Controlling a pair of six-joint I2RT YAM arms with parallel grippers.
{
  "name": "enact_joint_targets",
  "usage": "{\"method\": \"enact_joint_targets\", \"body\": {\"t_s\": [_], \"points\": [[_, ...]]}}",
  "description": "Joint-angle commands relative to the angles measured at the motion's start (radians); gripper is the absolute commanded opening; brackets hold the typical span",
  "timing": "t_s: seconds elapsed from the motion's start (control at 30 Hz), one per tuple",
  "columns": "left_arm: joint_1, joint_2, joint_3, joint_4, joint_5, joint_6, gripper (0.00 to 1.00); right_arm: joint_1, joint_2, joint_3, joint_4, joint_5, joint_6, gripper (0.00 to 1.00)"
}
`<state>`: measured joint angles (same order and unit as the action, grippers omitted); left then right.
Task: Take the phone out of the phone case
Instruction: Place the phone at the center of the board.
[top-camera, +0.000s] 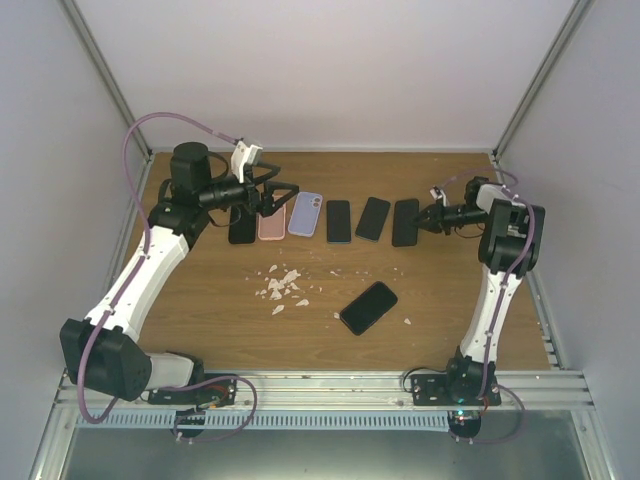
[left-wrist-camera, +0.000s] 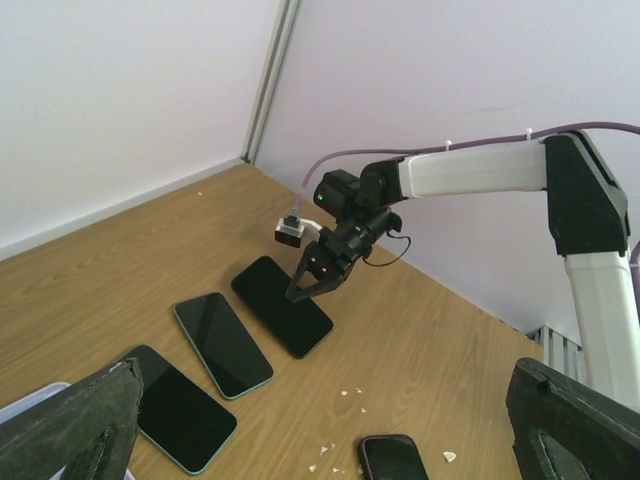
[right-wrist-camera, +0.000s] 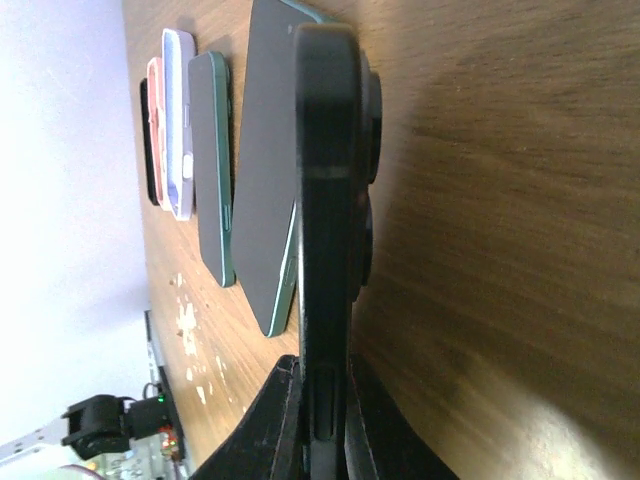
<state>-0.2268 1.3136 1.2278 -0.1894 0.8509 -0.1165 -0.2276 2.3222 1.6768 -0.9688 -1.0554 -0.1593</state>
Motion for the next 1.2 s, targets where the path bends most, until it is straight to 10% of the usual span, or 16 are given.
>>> {"method": "enact_joint_targets", "body": {"t_s": [0.0,0.83,1.17], "points": [[0.009,-0.007,-0.011,0.062,-0.018,-0.016,0.99,-0.004,0.083,0.059,-0.065,-0.063,0.001,0.00],[0.040,0.021,-0.022,0.089,-0.022,-0.067,0.99,0.086,0.296,0.344,-0.201,-0.020,-0.064,0.01],[0.044,0.008,-0.036,0.088,-0.050,-0.074,0.99,0.079,0.246,0.331,-0.195,0.011,-0.062,0.21]]}}
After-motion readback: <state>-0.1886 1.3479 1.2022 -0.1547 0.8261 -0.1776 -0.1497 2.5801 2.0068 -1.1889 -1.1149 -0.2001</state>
